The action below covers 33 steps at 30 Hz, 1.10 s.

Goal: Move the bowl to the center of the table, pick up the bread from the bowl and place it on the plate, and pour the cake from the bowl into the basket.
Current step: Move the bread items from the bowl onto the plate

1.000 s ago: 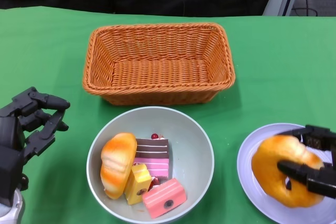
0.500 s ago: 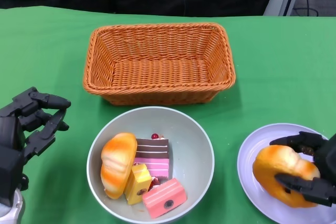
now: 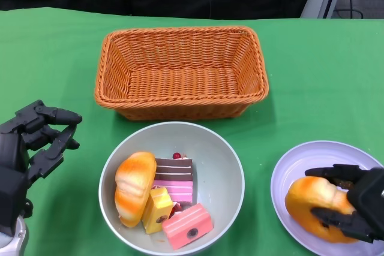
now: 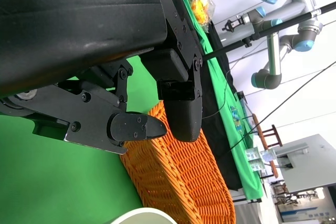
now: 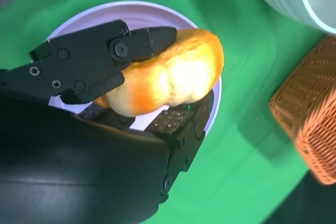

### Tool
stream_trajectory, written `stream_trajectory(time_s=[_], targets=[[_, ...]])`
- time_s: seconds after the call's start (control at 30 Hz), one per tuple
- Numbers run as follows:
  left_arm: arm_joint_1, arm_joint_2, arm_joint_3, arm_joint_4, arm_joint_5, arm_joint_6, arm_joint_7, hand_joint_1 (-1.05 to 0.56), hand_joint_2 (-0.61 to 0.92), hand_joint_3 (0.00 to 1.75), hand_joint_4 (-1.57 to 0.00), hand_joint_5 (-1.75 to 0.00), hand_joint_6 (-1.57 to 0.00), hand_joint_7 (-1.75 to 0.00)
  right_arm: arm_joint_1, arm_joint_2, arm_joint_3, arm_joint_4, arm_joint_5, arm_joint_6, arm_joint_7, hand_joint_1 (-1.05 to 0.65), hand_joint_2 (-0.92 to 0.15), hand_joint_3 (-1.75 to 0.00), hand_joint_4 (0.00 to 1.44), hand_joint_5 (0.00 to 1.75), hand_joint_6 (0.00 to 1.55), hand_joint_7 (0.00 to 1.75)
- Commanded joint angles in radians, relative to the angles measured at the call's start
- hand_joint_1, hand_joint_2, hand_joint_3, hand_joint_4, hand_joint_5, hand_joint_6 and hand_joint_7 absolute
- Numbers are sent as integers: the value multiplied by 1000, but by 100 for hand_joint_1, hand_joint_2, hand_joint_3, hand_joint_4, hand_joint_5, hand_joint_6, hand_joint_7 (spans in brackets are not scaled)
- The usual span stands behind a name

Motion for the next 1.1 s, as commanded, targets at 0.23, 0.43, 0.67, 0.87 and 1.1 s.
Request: stream_trajectory(time_s=[0.23,0.43,0.67,0.87,1.1], targets=[[2,19,6,-9,-5,9,-2,-10,92,33,-84,-121,-88,-87,-41,10,-35,80,21,4,-11,-10,-92,-27,62,144,77,77],[3,20,5,-10,-3,9,-1,-10,92,33,-83,-121,-88,-87,-66,3,-28,138,0,-7,-29,-11,-92,-26,61,139,73,79],[9,25,5,-17,-4,7,-6,-11,92,34,-83,-121,-88,-87,-126,-4,-5,256,-53,6,-62,-14,-92,-23,70,127,76,76],[14,26,6,-27,-14,11,-18,-11,92,33,-84,-121,-88,-86,-153,-5,0,303,-72,-15,-74,-17,-92,-21,75,108,79,64],[13,28,6,-27,-13,11,-19,-11,92,33,-84,-121,-88,-86,-127,-36,64,292,-203,-105,-155,-26,-92,-11,87,48,87,13]])
